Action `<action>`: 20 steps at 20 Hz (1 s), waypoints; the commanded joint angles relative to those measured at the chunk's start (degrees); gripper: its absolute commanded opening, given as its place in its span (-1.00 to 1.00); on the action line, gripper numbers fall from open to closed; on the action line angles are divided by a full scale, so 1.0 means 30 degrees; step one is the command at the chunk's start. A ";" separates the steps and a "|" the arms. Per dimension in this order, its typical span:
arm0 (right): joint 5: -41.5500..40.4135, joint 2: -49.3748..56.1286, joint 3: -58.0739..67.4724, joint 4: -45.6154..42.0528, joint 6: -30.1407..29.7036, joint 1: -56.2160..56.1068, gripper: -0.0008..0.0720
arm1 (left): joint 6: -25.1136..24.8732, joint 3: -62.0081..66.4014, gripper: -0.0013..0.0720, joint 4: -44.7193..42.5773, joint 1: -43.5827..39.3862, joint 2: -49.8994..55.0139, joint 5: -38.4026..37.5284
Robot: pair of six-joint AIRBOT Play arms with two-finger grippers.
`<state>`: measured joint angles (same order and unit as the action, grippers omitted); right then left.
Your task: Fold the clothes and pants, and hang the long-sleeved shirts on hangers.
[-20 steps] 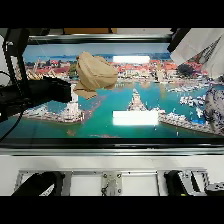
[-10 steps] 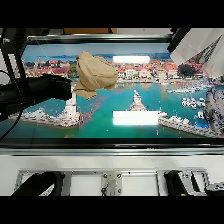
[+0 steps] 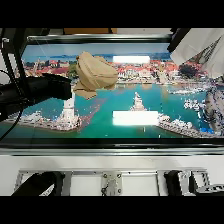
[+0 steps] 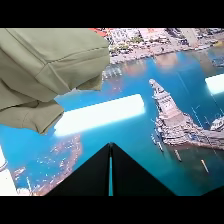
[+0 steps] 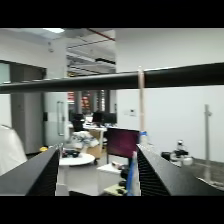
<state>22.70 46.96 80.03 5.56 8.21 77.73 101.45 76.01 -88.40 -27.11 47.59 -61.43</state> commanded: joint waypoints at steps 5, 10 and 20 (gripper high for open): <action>0.8444 -0.0619 -0.1384 -0.0678 0.0707 -0.5603 0.42 | -0.0022 -0.0007 -0.92 -0.0015 -0.0015 0.0117 0.0022; 1.0819 -0.0634 -0.4350 -0.5333 0.1231 -1.6283 0.42 | -0.0015 -0.0015 -0.92 0.0051 -0.0015 0.0823 -0.0036; 1.1963 0.0437 -1.0389 -0.8349 0.1435 -2.9245 0.41 | -0.0036 -0.0015 -0.92 0.1472 -0.0816 0.2331 0.0015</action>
<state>57.74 47.20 52.47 -17.89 12.32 -2.87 101.30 75.96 -84.82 -28.45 54.00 -61.47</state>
